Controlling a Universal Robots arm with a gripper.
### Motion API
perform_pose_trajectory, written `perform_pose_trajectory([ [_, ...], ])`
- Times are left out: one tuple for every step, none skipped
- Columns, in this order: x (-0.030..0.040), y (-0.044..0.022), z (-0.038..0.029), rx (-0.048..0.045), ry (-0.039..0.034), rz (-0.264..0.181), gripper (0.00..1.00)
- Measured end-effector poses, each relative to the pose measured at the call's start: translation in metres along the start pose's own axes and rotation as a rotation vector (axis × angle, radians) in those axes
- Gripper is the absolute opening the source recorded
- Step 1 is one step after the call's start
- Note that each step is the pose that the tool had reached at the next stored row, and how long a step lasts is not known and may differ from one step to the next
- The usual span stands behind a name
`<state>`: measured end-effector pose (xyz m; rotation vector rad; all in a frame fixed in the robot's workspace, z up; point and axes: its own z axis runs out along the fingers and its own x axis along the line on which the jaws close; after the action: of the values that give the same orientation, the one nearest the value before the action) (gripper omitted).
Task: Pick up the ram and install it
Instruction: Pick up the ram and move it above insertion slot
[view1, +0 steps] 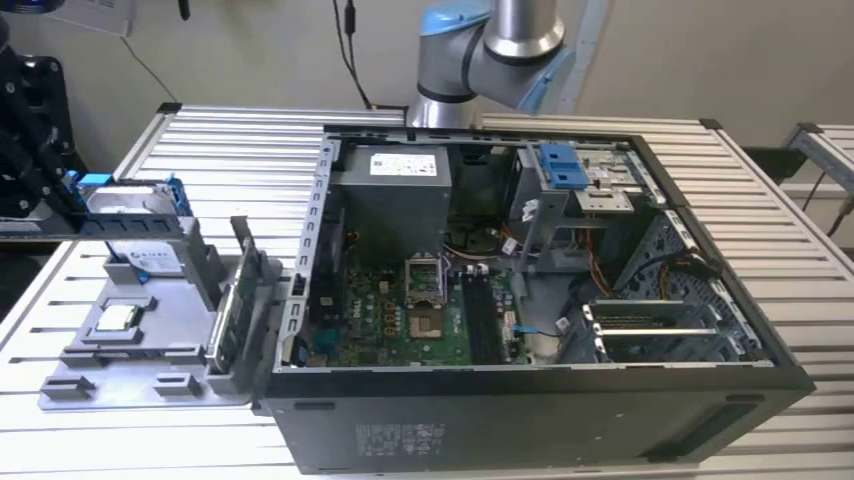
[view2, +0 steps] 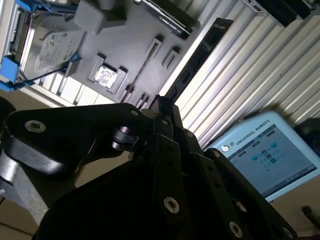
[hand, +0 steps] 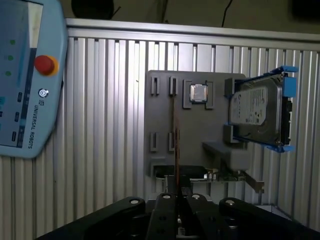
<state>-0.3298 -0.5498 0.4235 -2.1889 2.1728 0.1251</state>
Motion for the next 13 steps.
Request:
perform_pose_trajectory([
  [0.0000, -0.0021, -0.0001, -0.0001, 0.0001, 0.000, 0.14],
  [0.0000, -0.0045, -0.0001, -0.0002, 0.0002, 0.000, 0.14],
  [0.0000, -0.0071, -0.0002, -0.0003, 0.0001, 0.000, 0.14],
  [0.0001, -0.0090, -0.0002, -0.0003, 0.0000, 0.000, 0.14],
  [0.0001, -0.0105, -0.0002, -0.0002, 0.0000, 0.000, 0.14],
  [0.0001, -0.0120, -0.0003, -0.0003, 0.0001, 0.000, 0.14],
  [0.0001, -0.0139, -0.0003, -0.0003, 0.0001, 0.000, 0.14],
  [0.0001, -0.0152, -0.0003, -0.0003, 0.0000, 0.000, 0.14],
  [0.0001, -0.0165, -0.0003, -0.0002, 0.0000, 0.000, 0.14],
  [0.0001, -0.0180, -0.0004, -0.0003, 0.0001, 0.000, 0.14],
  [0.0001, -0.0198, -0.0004, -0.0003, 0.0000, 0.000, 0.14],
  [0.0001, -0.0211, -0.0004, -0.0003, 0.0001, 0.000, 0.14],
  [0.0001, -0.0222, -0.0004, -0.0003, 0.0001, 0.000, 0.14],
])
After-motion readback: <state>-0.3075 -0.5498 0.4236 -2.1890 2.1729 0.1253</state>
